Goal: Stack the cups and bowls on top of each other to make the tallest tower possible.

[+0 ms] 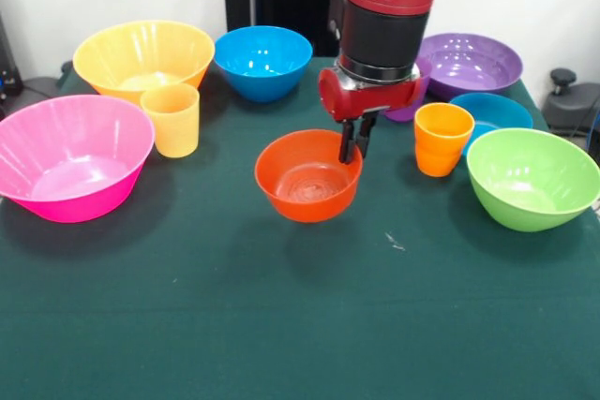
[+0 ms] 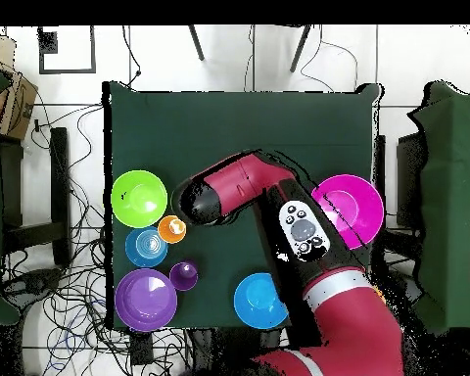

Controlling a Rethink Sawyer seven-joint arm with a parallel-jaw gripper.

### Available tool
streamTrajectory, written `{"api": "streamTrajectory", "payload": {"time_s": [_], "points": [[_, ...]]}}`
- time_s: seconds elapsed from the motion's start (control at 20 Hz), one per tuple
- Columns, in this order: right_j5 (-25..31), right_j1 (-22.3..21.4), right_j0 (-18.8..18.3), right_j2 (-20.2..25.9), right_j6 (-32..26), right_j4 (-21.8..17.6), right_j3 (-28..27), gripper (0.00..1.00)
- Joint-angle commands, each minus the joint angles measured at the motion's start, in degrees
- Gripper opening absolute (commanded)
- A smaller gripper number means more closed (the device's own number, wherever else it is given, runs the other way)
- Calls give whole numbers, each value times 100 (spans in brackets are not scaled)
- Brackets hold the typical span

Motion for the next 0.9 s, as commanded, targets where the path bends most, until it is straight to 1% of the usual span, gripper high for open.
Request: {"api": "streamTrajectory", "payload": {"time_s": [0.05,0.1,0.25,0.3,0.5,0.7,0.9], "points": [[-89,140,109,13,-967,-526,-90,0],[-138,199,119,-3,-916,-557,-164,0],[-178,330,0,142,-1118,-491,-257,0],[-202,369,-41,184,-1176,-487,-276,100],[-148,425,-134,287,-1380,-433,-309,100],[-253,451,-217,365,-1410,-434,-249,100],[-210,623,-324,534,-1603,-395,-362,100]]}}
